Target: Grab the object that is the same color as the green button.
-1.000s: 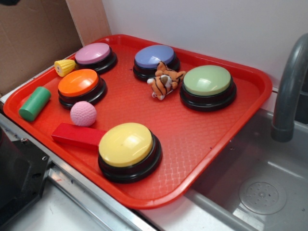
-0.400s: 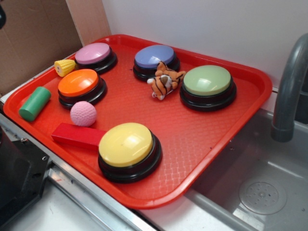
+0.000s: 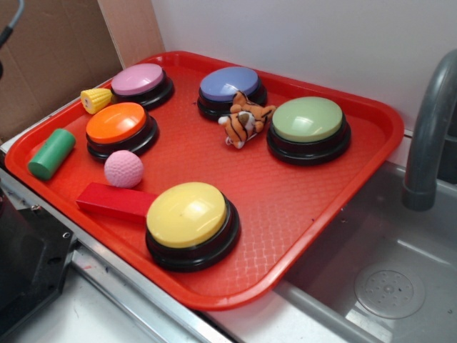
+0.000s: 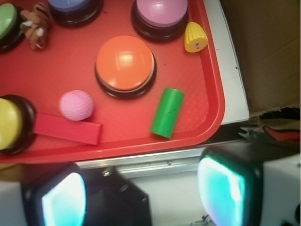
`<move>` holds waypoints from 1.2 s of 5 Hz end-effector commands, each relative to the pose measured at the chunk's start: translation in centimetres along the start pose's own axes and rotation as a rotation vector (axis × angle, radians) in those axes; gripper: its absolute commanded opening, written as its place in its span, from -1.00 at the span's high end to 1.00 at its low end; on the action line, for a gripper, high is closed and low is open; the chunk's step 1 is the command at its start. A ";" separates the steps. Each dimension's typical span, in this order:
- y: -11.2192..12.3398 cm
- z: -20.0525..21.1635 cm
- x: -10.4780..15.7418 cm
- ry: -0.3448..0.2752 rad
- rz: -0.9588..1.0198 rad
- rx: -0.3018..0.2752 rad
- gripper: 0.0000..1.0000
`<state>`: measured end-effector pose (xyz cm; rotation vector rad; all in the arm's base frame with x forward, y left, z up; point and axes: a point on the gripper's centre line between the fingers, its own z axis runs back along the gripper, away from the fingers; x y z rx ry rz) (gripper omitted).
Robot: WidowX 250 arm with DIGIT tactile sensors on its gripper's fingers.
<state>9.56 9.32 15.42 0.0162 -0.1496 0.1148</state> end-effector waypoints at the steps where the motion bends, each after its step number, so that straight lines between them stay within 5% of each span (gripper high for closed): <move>1: 2.8 -5.0 0.3 -0.009 0.093 0.049 -1.00; 5: 2.4 -13.6 2.0 0.020 0.183 0.063 -1.00; 6: 2.0 -14.1 1.8 0.034 0.197 0.097 0.50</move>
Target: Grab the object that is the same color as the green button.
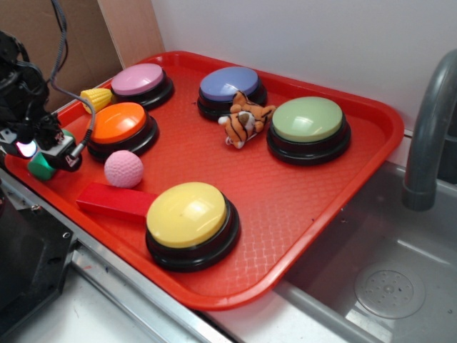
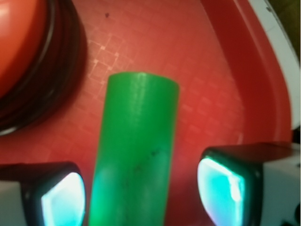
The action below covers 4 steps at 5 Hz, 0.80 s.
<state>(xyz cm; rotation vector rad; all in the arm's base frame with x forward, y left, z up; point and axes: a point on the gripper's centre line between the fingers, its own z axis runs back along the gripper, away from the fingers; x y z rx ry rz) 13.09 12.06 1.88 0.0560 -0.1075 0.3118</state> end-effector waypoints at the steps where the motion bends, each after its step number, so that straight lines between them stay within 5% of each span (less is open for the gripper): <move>1: -0.1 -0.2 -0.6 -0.021 0.022 -0.007 1.00; 2: -0.5 -0.3 -0.6 -0.019 0.016 0.001 1.00; 4: -3.3 5.9 1.0 -0.058 -0.043 -0.009 1.00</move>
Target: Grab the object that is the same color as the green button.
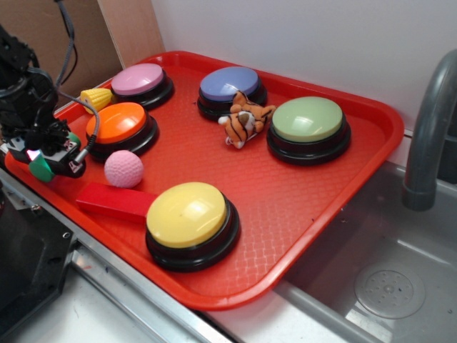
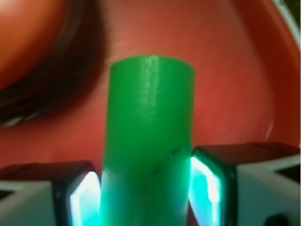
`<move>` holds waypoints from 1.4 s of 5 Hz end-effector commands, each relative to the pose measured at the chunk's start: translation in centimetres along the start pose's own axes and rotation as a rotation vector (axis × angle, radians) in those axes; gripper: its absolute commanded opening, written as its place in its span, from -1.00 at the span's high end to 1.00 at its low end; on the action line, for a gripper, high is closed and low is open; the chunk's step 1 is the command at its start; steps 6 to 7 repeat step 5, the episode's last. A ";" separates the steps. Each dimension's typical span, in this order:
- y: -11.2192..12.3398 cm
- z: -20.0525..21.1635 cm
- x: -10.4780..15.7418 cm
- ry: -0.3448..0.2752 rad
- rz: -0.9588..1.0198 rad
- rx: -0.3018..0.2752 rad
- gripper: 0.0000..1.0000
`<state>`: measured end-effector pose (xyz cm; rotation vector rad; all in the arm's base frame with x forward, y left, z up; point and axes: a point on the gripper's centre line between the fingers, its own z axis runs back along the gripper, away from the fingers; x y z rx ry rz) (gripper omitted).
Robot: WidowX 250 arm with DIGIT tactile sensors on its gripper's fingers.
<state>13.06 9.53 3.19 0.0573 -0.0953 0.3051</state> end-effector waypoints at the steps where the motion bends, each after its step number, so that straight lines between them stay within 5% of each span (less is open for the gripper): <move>1: -3.3 7.3 2.7 -0.079 -0.073 -0.054 1.00; 3: -10.9 11.0 5.6 -0.088 -0.222 -0.164 1.00; 4: -12.7 10.9 5.9 -0.086 -0.273 -0.148 1.00; 5: -11.9 10.6 4.9 -0.106 -0.209 -0.203 1.00; 7: -11.9 10.6 4.9 -0.106 -0.209 -0.203 1.00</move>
